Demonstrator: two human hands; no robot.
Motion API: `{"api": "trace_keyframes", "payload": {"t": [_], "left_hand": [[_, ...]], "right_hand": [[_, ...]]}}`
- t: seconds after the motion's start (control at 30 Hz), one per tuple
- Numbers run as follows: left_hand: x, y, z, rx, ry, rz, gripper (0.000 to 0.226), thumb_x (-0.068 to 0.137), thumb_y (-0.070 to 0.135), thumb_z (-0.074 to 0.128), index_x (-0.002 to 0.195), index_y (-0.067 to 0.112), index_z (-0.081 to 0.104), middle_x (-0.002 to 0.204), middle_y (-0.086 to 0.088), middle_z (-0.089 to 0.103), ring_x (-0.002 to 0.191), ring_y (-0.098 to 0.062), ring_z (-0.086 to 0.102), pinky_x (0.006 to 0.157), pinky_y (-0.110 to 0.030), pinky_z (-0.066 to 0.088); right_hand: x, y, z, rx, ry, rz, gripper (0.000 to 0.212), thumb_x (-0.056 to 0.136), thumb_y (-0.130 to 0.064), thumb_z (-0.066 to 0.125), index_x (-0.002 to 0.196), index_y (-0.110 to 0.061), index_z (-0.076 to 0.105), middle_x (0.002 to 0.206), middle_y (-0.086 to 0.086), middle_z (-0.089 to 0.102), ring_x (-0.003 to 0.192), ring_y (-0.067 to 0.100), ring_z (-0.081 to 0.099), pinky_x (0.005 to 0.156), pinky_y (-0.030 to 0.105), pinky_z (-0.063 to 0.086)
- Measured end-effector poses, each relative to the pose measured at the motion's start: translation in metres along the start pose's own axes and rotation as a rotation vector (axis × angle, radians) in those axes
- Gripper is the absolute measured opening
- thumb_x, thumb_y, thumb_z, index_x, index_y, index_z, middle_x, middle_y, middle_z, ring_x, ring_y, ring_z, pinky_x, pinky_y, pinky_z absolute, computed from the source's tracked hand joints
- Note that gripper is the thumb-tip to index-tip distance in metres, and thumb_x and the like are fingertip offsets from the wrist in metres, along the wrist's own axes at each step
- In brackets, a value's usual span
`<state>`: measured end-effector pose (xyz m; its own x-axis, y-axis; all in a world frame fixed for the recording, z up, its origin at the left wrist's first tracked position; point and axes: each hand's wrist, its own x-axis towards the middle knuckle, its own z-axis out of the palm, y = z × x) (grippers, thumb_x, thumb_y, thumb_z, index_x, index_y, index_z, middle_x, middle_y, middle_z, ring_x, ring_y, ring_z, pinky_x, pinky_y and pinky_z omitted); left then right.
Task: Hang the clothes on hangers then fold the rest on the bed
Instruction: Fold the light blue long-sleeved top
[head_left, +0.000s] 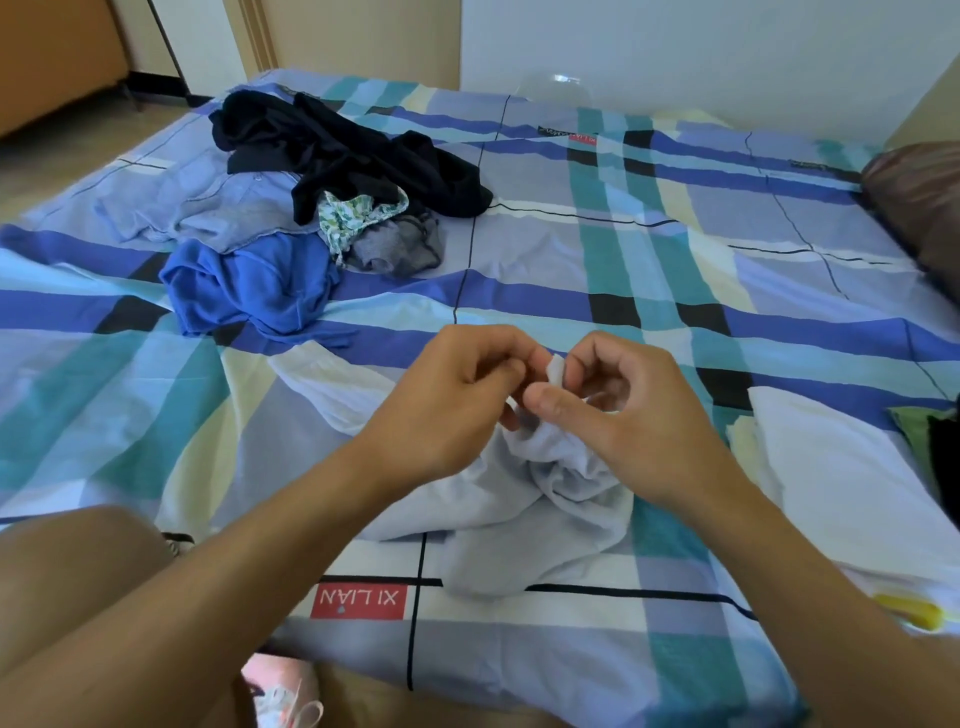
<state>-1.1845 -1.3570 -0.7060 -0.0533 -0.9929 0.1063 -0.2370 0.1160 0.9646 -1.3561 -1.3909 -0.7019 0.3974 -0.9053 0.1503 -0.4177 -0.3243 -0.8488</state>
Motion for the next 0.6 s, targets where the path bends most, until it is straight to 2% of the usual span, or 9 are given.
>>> {"api": "trace_keyframes", "payload": {"t": [0.07, 0.13, 0.23, 0.3, 0.37, 0.43, 0.5, 0.6], "left_hand": [[-0.001, 0.0, 0.001, -0.005, -0.017, 0.008, 0.037, 0.093, -0.014, 0.042, 0.099, 0.006, 0.073, 0.081, -0.004, 0.072, 0.075, -0.015, 0.068, 0.069, -0.023, 0.052], [-0.002, 0.0, 0.003, 0.039, -0.016, 0.029, 0.035, 0.091, -0.013, 0.047, 0.098, 0.009, 0.072, 0.081, -0.001, 0.072, 0.079, -0.016, 0.07, 0.071, -0.023, 0.053], [-0.003, -0.002, 0.009, 0.121, 0.021, 0.026, 0.015, 0.09, 0.002, 0.064, 0.09, 0.016, 0.069, 0.077, 0.002, 0.07, 0.076, -0.016, 0.068, 0.072, -0.032, 0.057], [-0.005, -0.003, 0.01, 0.154, 0.063, 0.018, 0.009, 0.088, 0.011, 0.071, 0.086, 0.018, 0.066, 0.078, 0.004, 0.069, 0.075, -0.013, 0.067, 0.069, -0.03, 0.056], [-0.007, -0.001, 0.01, 0.179, 0.078, 0.029, 0.011, 0.085, 0.015, 0.076, 0.085, 0.016, 0.065, 0.077, 0.005, 0.068, 0.073, -0.01, 0.065, 0.064, -0.024, 0.052], [-0.01, 0.001, 0.012, 0.199, 0.087, 0.038, 0.014, 0.082, 0.016, 0.079, 0.085, 0.015, 0.065, 0.076, 0.004, 0.069, 0.07, -0.012, 0.066, 0.065, -0.027, 0.055], [-0.011, 0.002, 0.013, 0.242, 0.117, 0.059, 0.012, 0.083, 0.017, 0.078, 0.084, 0.015, 0.066, 0.075, 0.005, 0.069, 0.068, -0.012, 0.067, 0.067, -0.029, 0.057], [-0.011, 0.002, 0.013, 0.328, 0.156, 0.113, 0.004, 0.087, 0.014, 0.071, 0.084, 0.018, 0.07, 0.074, 0.007, 0.071, 0.069, -0.01, 0.068, 0.068, -0.034, 0.057]], "right_hand": [[0.002, 0.006, -0.002, 0.028, 0.032, 0.039, 0.024, 0.085, -0.024, 0.077, 0.072, -0.011, 0.061, 0.07, 0.007, 0.066, 0.065, 0.024, 0.064, 0.063, 0.039, 0.052], [0.003, 0.009, -0.004, 0.076, 0.024, 0.046, 0.019, 0.088, -0.015, 0.069, 0.07, -0.01, 0.062, 0.067, 0.01, 0.063, 0.062, 0.017, 0.056, 0.062, 0.036, 0.046], [0.003, 0.008, -0.005, 0.191, 0.015, 0.068, 0.017, 0.08, -0.017, 0.06, 0.068, -0.005, 0.06, 0.065, 0.016, 0.054, 0.062, 0.015, 0.047, 0.061, 0.031, 0.04], [0.004, 0.007, -0.006, 0.262, 0.017, 0.086, 0.021, 0.076, -0.017, 0.056, 0.069, 0.002, 0.056, 0.065, 0.017, 0.049, 0.065, 0.017, 0.046, 0.062, 0.028, 0.04], [0.004, 0.008, -0.007, 0.336, 0.028, 0.088, 0.027, 0.076, -0.015, 0.055, 0.072, 0.012, 0.052, 0.07, 0.026, 0.048, 0.068, 0.023, 0.047, 0.068, 0.033, 0.043], [0.003, 0.009, -0.006, 0.379, 0.044, 0.088, 0.032, 0.076, -0.015, 0.054, 0.073, 0.016, 0.049, 0.073, 0.032, 0.047, 0.07, 0.028, 0.046, 0.072, 0.04, 0.043], [0.002, 0.008, -0.003, 0.373, 0.058, 0.07, 0.028, 0.078, -0.015, 0.052, 0.07, 0.012, 0.051, 0.072, 0.031, 0.047, 0.069, 0.029, 0.047, 0.072, 0.043, 0.044], [0.002, 0.007, -0.002, 0.365, 0.081, 0.026, 0.026, 0.08, -0.013, 0.053, 0.069, 0.01, 0.053, 0.072, 0.032, 0.049, 0.066, 0.039, 0.049, 0.067, 0.051, 0.048]]}}
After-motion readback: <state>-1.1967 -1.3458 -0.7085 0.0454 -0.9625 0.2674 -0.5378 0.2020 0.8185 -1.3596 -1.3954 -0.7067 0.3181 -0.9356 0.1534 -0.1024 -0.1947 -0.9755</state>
